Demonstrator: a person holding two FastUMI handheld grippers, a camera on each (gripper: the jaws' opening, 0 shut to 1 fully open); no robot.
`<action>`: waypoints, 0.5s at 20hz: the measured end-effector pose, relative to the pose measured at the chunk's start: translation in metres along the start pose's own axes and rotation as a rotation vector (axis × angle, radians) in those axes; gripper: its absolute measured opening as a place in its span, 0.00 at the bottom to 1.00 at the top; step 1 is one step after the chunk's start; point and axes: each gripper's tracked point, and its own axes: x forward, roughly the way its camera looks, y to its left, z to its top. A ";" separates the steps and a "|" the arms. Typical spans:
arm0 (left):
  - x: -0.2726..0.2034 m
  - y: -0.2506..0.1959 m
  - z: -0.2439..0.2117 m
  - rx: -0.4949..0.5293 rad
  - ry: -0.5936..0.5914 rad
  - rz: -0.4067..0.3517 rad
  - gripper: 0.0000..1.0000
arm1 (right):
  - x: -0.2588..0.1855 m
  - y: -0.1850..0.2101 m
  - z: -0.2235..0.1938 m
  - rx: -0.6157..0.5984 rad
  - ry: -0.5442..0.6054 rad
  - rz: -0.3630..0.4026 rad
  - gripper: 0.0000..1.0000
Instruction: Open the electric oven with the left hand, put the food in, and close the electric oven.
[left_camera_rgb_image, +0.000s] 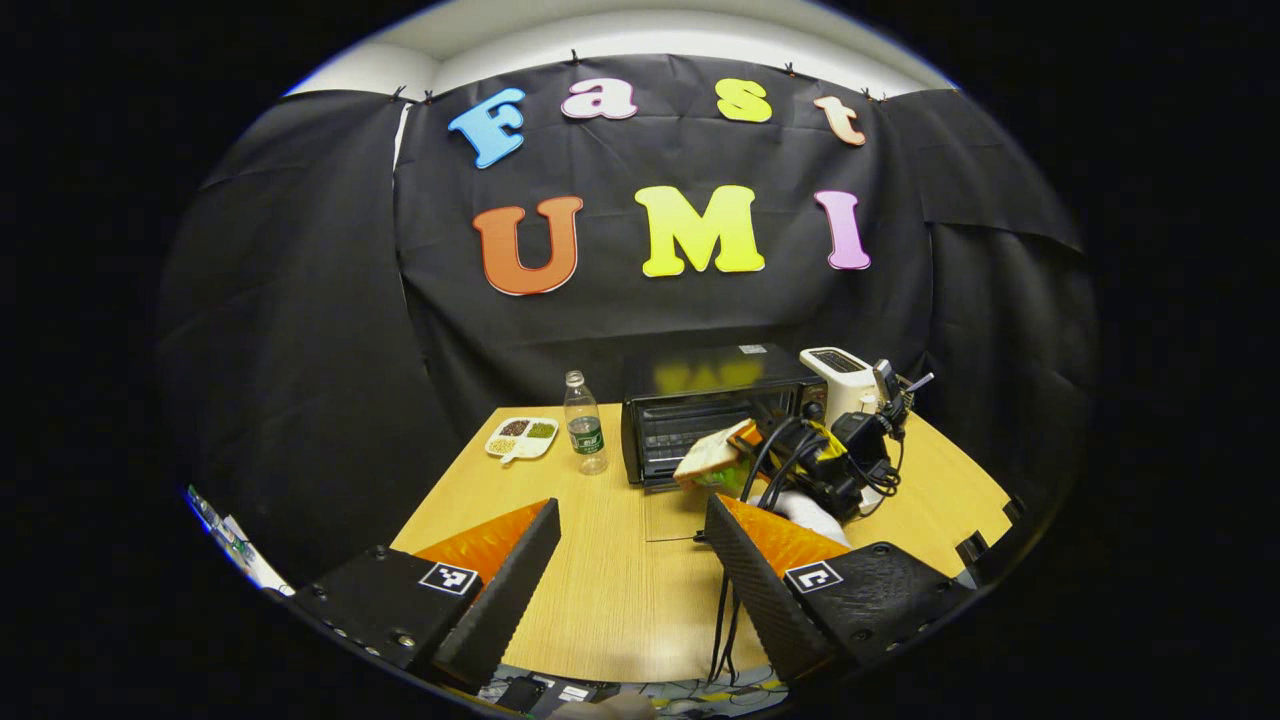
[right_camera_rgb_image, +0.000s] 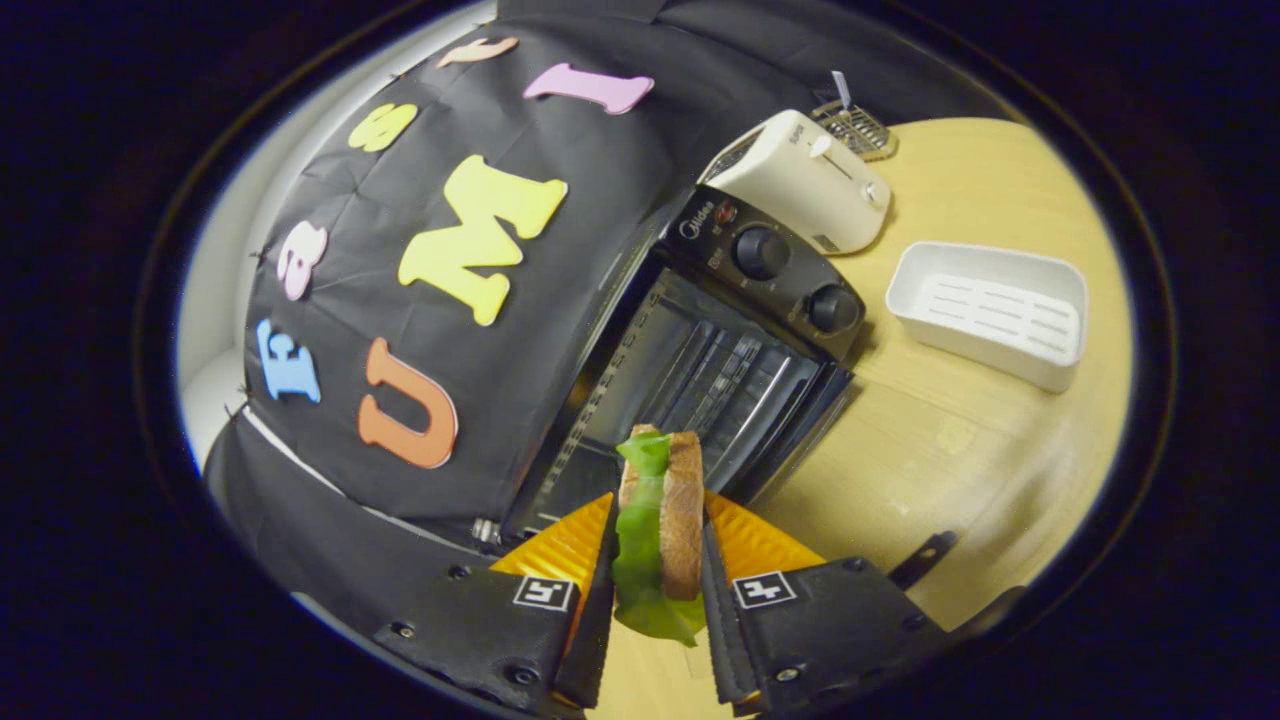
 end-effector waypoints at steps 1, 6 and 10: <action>0.001 0.002 0.000 -0.003 0.000 0.002 0.96 | 0.015 0.001 0.003 0.023 -0.010 0.000 0.45; 0.008 0.016 -0.016 -0.006 0.025 0.017 0.96 | 0.067 0.001 0.024 0.049 -0.080 -0.015 0.44; 0.011 0.023 -0.022 -0.024 0.049 0.023 0.96 | 0.095 -0.001 0.030 0.005 -0.100 -0.040 0.45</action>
